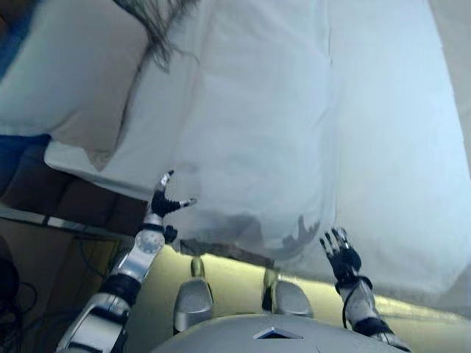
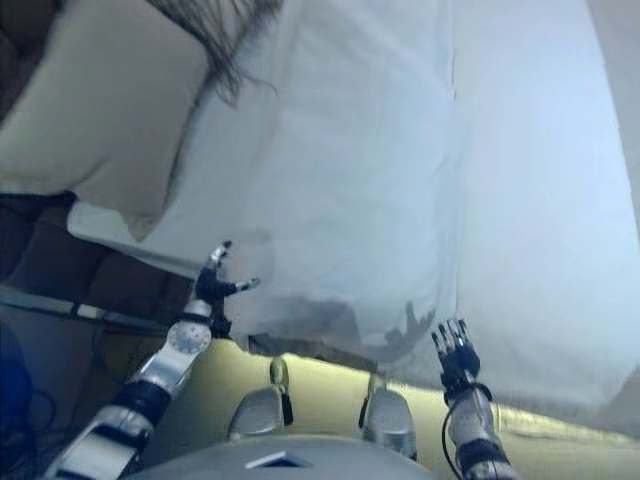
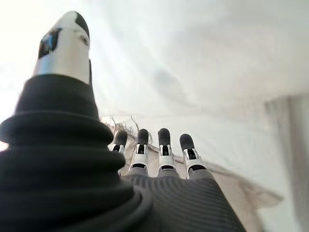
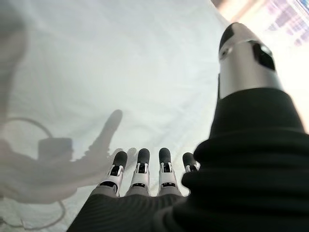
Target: Make the bed neatly
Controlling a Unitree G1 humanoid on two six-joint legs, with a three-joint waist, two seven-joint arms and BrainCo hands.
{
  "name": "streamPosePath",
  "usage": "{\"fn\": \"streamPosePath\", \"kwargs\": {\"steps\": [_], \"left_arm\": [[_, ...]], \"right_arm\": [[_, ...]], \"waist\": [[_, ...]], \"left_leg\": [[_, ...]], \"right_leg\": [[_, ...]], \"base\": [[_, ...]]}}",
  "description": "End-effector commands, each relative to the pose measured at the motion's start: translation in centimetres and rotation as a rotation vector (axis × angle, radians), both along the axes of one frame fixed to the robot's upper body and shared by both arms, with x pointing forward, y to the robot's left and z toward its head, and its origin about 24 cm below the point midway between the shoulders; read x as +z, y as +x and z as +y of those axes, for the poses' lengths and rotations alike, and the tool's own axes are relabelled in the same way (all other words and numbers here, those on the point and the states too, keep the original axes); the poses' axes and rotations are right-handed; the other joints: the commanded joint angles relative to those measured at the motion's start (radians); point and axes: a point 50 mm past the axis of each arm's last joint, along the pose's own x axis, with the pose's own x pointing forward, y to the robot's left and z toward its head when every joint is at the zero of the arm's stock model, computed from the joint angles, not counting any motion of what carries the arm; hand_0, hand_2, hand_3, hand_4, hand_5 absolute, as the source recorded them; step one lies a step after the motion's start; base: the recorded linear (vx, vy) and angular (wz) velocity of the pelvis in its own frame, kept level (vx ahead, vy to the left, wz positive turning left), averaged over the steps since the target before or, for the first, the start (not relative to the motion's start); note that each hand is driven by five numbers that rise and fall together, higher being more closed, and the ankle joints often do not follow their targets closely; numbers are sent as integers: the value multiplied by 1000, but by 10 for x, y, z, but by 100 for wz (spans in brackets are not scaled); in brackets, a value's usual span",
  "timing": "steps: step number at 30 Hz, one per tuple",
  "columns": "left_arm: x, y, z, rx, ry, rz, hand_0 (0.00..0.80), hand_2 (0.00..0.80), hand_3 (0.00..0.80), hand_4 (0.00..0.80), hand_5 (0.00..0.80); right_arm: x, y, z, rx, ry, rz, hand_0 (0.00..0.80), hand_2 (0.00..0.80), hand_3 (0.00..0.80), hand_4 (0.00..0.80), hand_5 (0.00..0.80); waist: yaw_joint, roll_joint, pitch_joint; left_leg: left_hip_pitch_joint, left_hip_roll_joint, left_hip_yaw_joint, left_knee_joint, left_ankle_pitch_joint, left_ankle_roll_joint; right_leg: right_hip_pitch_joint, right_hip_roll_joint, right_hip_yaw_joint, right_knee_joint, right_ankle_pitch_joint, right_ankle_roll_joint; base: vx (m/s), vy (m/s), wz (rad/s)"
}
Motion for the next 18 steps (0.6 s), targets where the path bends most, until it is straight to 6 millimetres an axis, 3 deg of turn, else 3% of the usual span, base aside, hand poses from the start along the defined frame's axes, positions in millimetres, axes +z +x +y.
{"fn": "streamPosePath", "kwargs": {"steps": [1,10,18], "left_arm": [[30,23,-6,31,163,-237,0,0,0,0,0],[56,48,-6,31,417,-333,0,0,0,0,0],[82,61,-13,-24,544,-444,0,0,0,0,0]], "right_arm": [[33,26,-10,-22,-48,-186,0,0,0,0,0],[68,58,3,25,-38,-349,0,0,0,0,0],[77,64,16,36,1,-395,0,0,0,0,0]], "waist": [[-49,-20,92],[-57,-67,190],[-54,-101,216]], "left_leg": [[-115,40,-36,135,-11,-6],[-289,33,-50,215,3,-2],[-360,30,-55,269,-9,9]], "right_leg": [[-73,-81,11,20,72,65],[-245,-78,18,93,97,65],[-300,-87,13,116,114,73]], "base": [[-248,46,-28],[-127,12,-10],[-26,-6,-2]]}}
